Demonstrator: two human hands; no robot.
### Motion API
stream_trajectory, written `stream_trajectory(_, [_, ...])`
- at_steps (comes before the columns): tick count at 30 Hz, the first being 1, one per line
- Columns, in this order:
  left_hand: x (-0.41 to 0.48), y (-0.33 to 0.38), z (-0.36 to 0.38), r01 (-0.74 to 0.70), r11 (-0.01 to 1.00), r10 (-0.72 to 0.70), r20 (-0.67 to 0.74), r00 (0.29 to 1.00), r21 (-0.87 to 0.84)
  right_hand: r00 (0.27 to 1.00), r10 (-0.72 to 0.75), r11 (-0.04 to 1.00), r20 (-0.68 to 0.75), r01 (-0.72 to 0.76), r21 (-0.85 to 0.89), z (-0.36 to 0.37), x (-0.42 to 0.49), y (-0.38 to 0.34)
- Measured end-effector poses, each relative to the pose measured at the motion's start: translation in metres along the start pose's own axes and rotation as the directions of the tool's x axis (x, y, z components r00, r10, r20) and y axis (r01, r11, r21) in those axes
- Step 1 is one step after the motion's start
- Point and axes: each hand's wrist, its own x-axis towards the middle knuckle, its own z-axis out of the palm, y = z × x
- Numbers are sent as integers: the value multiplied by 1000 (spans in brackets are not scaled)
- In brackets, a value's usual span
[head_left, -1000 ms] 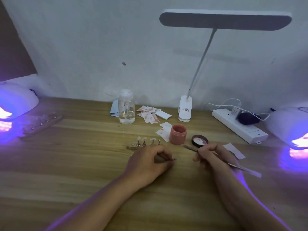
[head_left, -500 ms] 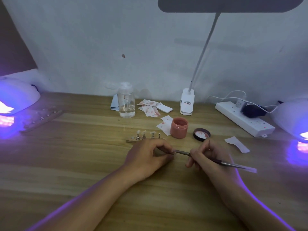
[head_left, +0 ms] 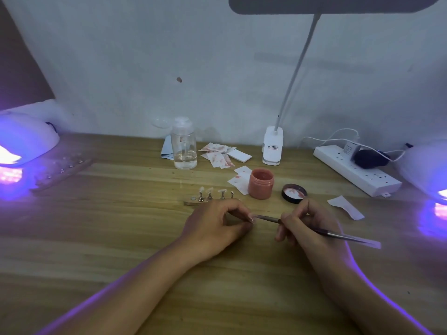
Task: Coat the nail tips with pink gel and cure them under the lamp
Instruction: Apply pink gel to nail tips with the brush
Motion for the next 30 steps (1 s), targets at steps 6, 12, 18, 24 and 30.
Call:
stream_trajectory(6, [-1, 2, -1, -1, 1000, 1, 3, 1000, -5, 1000, -7, 999, -3, 7, 36, -1, 0, 2])
stream_trajectory(12, [-1, 2, -1, 5, 1000, -5, -6, 1000, -14, 1000, -14, 997, 5, 13, 71, -1, 1, 2])
stream_trajectory(18, [-1, 2, -1, 12, 1000, -12, 3, 1000, -11, 999, -27, 999, 30, 26, 39, -1, 1, 1])
stream_trajectory(24, [-1, 3, -1, 10, 1000, -10, 12, 1000, -11, 1000, -11, 1000, 0, 11, -4, 0, -1, 0])
stream_trajectory(30, [-1, 4, -2, 13, 1000, -13, 16, 1000, -6, 1000, 4, 1000, -4, -4, -25, 1, 0, -1])
